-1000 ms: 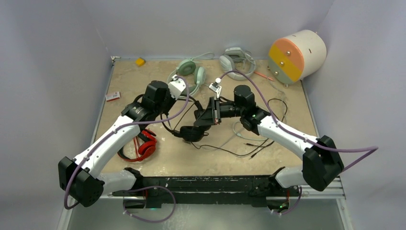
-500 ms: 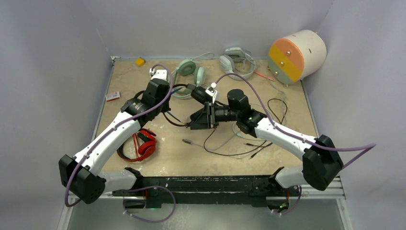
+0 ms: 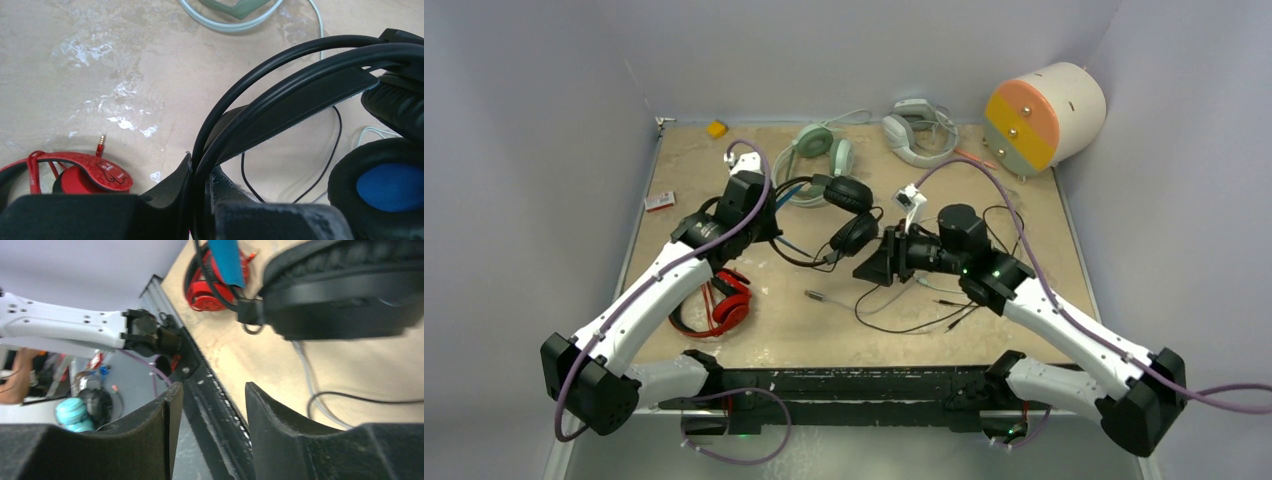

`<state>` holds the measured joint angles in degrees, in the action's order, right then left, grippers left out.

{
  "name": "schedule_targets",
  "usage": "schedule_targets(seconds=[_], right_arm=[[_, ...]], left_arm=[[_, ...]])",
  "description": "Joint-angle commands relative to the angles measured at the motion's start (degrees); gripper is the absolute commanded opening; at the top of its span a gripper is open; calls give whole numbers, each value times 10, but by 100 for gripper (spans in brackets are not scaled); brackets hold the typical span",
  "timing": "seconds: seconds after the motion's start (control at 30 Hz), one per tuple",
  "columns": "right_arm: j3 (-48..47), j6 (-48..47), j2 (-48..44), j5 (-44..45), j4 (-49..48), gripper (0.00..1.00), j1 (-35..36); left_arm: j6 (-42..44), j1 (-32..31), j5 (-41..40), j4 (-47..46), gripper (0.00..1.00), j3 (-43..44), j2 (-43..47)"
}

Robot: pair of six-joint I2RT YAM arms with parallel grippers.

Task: Wrap the headphones
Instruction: Wrap the headphones cable around the headphones.

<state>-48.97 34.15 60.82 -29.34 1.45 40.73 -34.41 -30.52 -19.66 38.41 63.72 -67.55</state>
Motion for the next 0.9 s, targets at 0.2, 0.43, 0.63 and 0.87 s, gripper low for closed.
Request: schedule_targets(seconds=[0.2, 0.43, 0.63, 0.87], right_arm=[[62, -27, -54, 273, 182, 64, -14], [87, 25, -19, 352, 155, 71, -14], [102, 71, -6, 354, 139, 98, -14], [49, 140, 62, 406, 205, 99, -14]], left_arm=[[-60, 84, 208, -27, 0, 26, 1], [-111, 96, 244, 60, 0, 80, -41], [-97, 117, 258, 132, 0, 159, -65], [-116, 117, 221, 170, 0, 182, -44]])
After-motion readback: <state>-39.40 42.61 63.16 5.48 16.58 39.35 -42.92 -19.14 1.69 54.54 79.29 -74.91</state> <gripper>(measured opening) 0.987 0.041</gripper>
